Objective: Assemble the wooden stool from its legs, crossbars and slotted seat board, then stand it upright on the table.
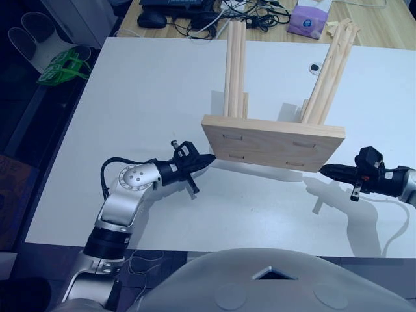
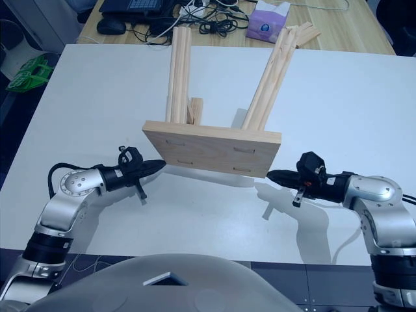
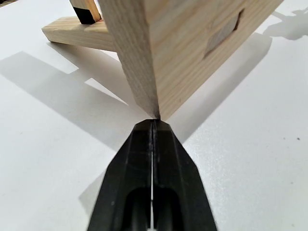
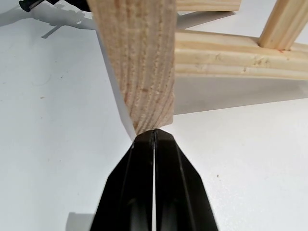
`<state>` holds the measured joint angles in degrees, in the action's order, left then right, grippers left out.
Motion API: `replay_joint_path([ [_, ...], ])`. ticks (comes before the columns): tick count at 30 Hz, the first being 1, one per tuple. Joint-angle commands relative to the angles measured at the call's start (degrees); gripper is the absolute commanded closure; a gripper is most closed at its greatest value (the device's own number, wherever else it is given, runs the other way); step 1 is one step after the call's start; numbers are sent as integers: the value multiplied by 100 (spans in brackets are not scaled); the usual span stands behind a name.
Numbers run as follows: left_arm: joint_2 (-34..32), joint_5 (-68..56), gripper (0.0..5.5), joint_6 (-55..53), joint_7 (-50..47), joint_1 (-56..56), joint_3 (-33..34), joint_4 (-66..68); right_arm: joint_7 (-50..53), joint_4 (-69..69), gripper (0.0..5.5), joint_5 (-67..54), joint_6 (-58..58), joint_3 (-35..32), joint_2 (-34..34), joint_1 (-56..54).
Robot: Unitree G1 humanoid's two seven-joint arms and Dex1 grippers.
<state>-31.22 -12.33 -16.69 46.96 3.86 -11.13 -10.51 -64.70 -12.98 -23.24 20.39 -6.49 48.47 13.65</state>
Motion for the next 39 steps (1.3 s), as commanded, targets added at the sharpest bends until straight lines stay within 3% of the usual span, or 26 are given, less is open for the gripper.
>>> replay_joint_path([
  [1,414,-570,549,64,334,-251,-215,-575,-323,-403,550,-386,-99,169,-144,-118],
  [24,833,471,549,368,-121,-124,-846,510,-107,184,550,598,-708,758,-587,-366],
  [39,579,984,549,537,-211,-80,-905,842,12,1271,550,1503,-1761,1180,-527,-444],
])
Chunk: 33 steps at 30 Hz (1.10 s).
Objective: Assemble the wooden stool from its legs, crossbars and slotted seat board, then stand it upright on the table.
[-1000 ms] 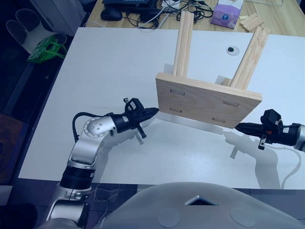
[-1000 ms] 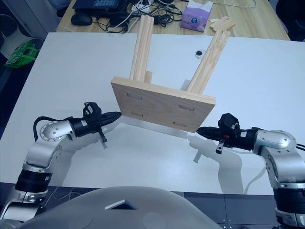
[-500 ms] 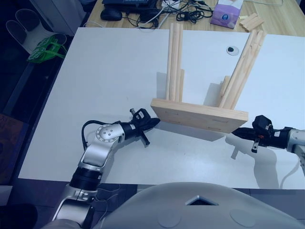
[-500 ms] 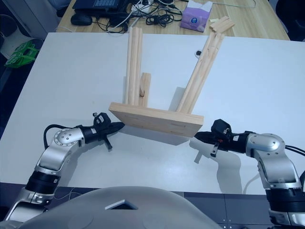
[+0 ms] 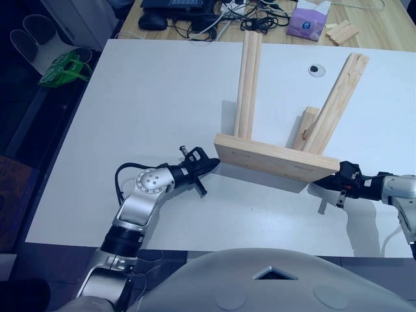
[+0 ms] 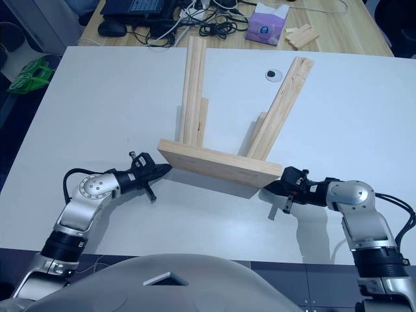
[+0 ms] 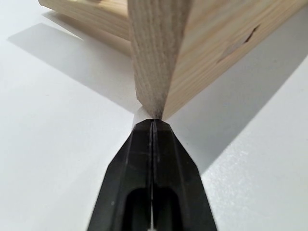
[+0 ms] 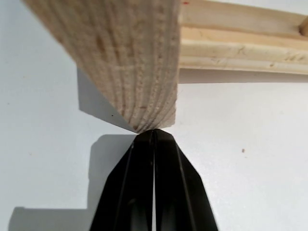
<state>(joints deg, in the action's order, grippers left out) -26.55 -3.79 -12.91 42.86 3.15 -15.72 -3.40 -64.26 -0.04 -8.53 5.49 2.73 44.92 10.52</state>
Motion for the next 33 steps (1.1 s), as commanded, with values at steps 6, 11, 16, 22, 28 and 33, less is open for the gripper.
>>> replay_joint_path([
  [6,-101,349,549,261,93,-196,-265,450,-13,51,550,12,-376,187,-79,-118],
  [11,-101,302,549,271,23,-299,-121,463,-6,41,550,-80,-367,106,-71,-189],
  [16,-173,341,549,214,38,-252,-86,438,-55,-105,550,-228,-282,-80,61,-101],
  [22,-158,530,549,205,-215,-302,-53,530,-68,-202,550,-279,-248,-99,97,-19],
  [28,-205,718,549,260,-335,-343,-84,556,-79,-224,550,-288,-235,-97,116,35],
  [33,-103,466,549,334,-255,-346,7,481,-66,-235,550,-289,-231,-85,103,47],
])
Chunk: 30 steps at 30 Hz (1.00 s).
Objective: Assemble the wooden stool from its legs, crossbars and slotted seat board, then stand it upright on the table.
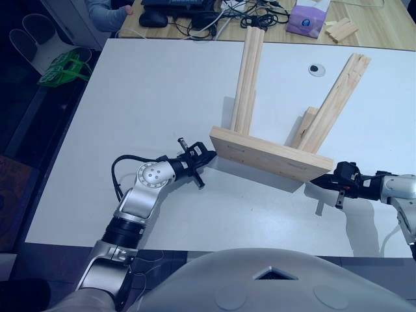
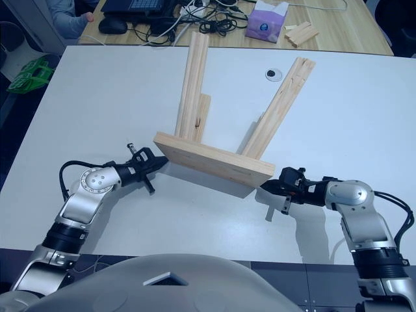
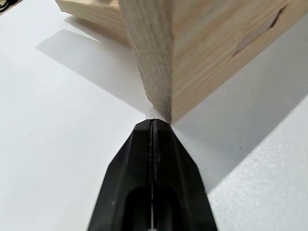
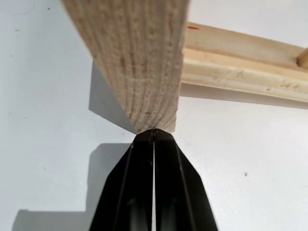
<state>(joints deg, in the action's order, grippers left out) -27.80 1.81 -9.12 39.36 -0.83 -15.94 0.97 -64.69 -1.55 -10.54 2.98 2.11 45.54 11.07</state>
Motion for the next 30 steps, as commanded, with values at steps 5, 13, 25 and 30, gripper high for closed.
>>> replay_joint_path([
  [5,119,-449,549,-51,336,150,37,-214,-28,-80,550,-97,28,5,24,-41],
  [13,226,-762,549,-112,461,243,86,-470,-31,-188,550,-233,108,-47,-5,12],
  [25,256,-1123,549,-291,661,351,102,-861,-37,-397,550,-551,334,-214,-109,38],
  [30,227,-1284,549,-378,737,380,132,-1012,-52,-619,550,-900,657,-385,-209,19],
])
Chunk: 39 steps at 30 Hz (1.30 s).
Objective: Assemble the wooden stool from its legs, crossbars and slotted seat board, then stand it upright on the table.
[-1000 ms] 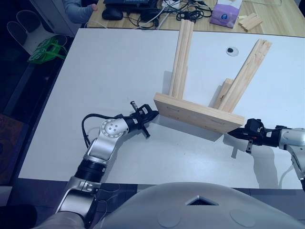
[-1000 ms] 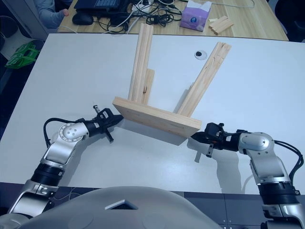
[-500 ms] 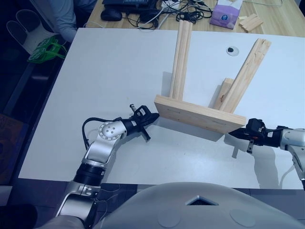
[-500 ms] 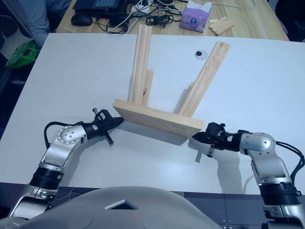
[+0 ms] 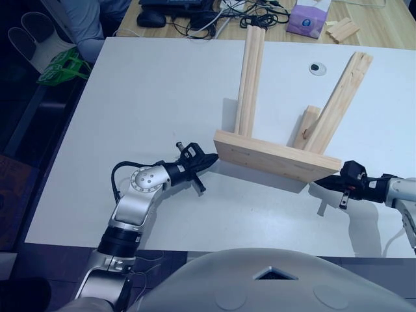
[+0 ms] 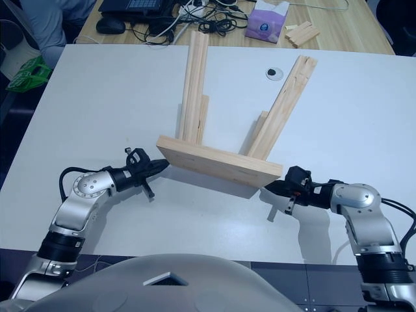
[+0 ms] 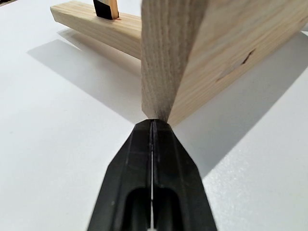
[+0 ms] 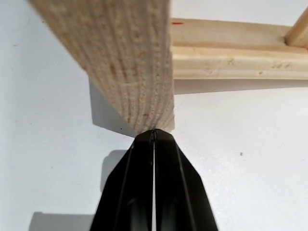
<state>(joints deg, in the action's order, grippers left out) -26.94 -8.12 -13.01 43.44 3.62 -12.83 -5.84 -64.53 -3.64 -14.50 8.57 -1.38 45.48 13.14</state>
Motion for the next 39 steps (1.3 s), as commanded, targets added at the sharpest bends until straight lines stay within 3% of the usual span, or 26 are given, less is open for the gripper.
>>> replay_joint_path([
  [1,144,-319,549,1,338,-80,-167,-327,-77,-435,550,-521,133,-46,-199,-194],
  [39,537,-1918,549,-1146,147,-732,866,-1179,287,-1725,550,-2705,2175,-1214,-598,-704],
])
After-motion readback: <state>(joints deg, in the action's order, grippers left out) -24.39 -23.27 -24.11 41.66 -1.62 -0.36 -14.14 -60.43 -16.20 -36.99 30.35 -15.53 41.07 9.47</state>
